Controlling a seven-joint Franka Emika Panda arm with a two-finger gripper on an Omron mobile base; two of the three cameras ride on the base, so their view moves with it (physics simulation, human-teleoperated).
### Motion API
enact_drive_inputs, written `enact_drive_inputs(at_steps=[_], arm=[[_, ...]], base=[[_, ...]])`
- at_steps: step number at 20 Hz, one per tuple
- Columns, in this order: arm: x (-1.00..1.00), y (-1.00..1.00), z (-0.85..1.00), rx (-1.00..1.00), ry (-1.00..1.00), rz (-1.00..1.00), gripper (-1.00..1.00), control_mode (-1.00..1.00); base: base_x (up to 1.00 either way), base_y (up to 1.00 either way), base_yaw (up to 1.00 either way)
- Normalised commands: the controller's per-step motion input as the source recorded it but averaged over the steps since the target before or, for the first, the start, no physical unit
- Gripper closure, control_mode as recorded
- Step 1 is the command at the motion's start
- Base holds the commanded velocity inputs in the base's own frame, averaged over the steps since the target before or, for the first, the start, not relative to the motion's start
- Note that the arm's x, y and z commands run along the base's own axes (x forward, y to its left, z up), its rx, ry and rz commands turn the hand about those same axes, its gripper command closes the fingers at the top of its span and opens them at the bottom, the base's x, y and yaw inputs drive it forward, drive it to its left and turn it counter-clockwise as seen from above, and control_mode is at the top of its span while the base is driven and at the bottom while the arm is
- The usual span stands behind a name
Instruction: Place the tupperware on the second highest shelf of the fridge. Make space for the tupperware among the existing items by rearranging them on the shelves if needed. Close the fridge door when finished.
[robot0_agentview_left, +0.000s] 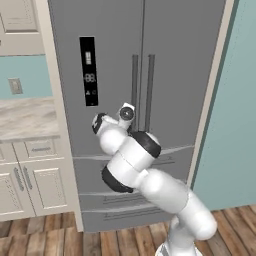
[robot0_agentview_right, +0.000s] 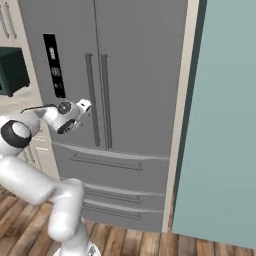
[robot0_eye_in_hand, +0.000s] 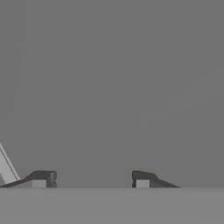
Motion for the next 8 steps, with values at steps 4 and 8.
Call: enact_drive_inputs(at_steps=[4,8], arm=[[0.59,-0.34,-0.04,0.03,-0.13,0.82,-1.00,-1.00],[0.20,-0.05,0.00,0.00,-0.15,0.73,-1.00,-1.00]], base=[[0.00,0.00,0.00],[0.00,0.00,0.00]])
